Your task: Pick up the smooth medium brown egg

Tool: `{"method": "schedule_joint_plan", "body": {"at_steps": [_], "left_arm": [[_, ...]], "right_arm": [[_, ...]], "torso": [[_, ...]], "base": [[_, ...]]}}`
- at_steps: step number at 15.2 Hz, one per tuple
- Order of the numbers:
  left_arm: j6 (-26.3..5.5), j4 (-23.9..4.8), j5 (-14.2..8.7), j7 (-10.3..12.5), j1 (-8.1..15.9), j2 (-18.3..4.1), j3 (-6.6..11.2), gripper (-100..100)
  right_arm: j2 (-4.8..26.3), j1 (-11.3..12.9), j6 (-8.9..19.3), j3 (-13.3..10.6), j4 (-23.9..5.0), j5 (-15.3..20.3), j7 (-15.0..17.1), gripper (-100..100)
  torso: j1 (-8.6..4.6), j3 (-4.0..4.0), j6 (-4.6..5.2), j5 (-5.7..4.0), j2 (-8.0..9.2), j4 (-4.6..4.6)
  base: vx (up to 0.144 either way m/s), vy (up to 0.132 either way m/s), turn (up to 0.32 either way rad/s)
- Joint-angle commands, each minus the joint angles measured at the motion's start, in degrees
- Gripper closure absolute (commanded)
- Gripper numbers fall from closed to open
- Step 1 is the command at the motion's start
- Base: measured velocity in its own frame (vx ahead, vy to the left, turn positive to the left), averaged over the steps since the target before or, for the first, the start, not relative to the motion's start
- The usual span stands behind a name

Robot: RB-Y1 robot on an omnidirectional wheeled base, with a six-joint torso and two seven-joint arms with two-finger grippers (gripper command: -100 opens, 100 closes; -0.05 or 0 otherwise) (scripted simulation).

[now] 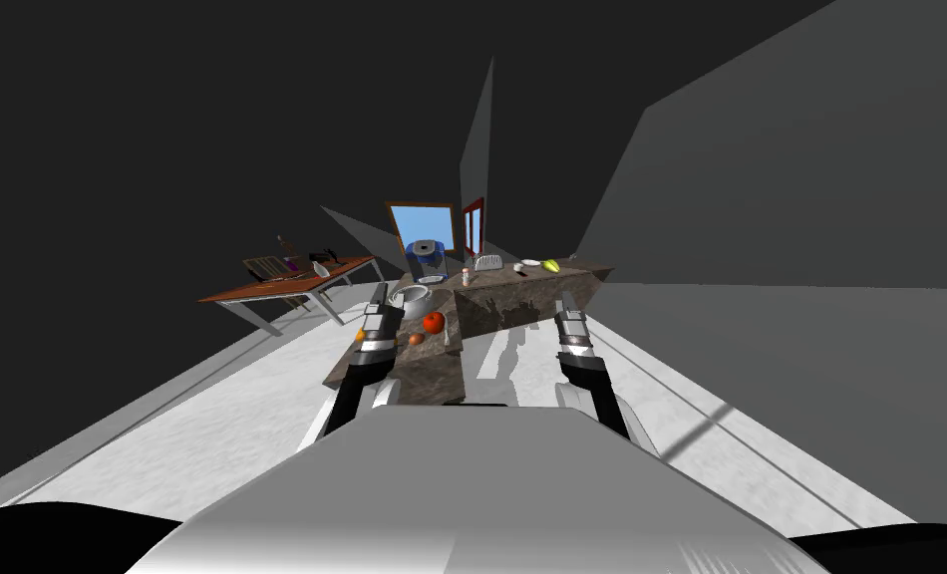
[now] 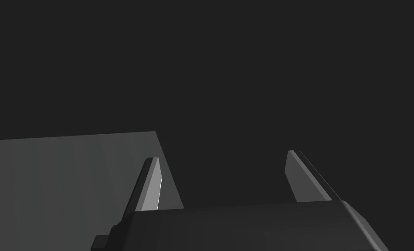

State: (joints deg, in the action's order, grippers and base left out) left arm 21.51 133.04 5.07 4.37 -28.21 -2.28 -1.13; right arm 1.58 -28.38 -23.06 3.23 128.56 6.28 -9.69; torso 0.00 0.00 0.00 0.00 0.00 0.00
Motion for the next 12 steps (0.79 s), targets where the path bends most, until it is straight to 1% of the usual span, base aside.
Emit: {"method": "schedule_joint_plan", "body": {"at_steps": [1, 3, 4, 6, 7, 8, 9, 10, 11, 12], "left_arm": [[-1.46, 0.12, -0.14, 0.09, 0.05, -2.10, 0.35, -100], [-3.62, 0.30, -0.35, 0.23, 0.13, -3.91, 0.85, -100], [-3.62, 0.30, -0.35, 0.23, 0.13, -3.91, 0.85, -100], [-6.50, 0.53, -0.65, 0.42, 0.23, -5.66, 1.56, -100], [-6.62, 0.53, -0.65, 0.42, 0.23, -5.66, 1.56, -100], [-8.41, 0.67, -0.83, 0.53, 0.29, -6.51, 1.97, -100], [-8.41, 0.67, -0.83, 0.53, 0.29, -6.51, 1.97, -100], [-10.37, 0.81, -1.02, 0.66, 0.35, -7.33, 2.43, -100], [-10.37, 0.81, -1.02, 0.66, 0.35, -7.33, 2.43, -100], [-12.45, 0.96, -1.24, 0.79, 0.42, -8.14, 2.91, -100]], "right_arm": [[0.00, 0.00, 0.00, 0.00, 0.00, 0.00, 0.00, 0], [0.00, 0.01, 0.00, 0.00, 0.00, 0.00, 0.00, 0], [0.00, 0.01, 0.00, 0.00, 0.00, 0.00, 0.00, 0], [0.00, 0.01, 0.00, 0.00, 0.00, 0.00, 0.00, 0], [0.00, 0.01, 0.00, 0.00, 0.00, 0.00, 0.00, 0], [0.00, 0.01, 0.00, 0.00, 0.00, 0.00, 0.00, 0], [0.00, 0.01, 0.00, 0.00, 0.00, 0.00, 0.00, 0], [0.00, 0.00, 0.00, 0.00, 0.00, 0.00, 0.00, 0], [0.00, 0.01, 0.00, 0.00, 0.00, 0.00, 0.00, 0], [0.00, 0.01, 0.00, 0.00, 0.00, 0.00, 0.00, 0]], "torso": [[0.00, 0.00, 0.00, 0.00, 0.00, 0.00], [0.06, 0.02, 0.01, 0.01, 0.04, 0.01], [0.10, 0.03, 0.01, 0.02, 0.06, 0.01], [0.12, 0.05, 0.01, 0.03, 0.08, 0.02], [0.13, 0.05, 0.02, 0.03, 0.09, 0.02], [0.13, 0.05, 0.01, 0.03, 0.10, 0.02], [0.13, 0.06, 0.01, 0.03, 0.10, 0.02], [0.11, 0.05, 0.01, 0.03, 0.09, 0.02], [0.11, 0.05, 0.02, 0.02, 0.08, 0.02], [0.11, 0.05, 0.01, 0.02, 0.08, 0.02]], "base": [[-0.005, 0.005, -0.045], [-0.016, 0.021, -0.088], [-0.020, 0.026, -0.055], [-0.022, 0.025, -0.070], [-0.023, 0.024, -0.072], [-0.022, 0.022, -0.066], [-0.018, 0.019, -0.058], [-0.018, 0.020, -0.085], [-0.019, 0.020, -0.076], [-0.021, 0.020, -0.081]]}}
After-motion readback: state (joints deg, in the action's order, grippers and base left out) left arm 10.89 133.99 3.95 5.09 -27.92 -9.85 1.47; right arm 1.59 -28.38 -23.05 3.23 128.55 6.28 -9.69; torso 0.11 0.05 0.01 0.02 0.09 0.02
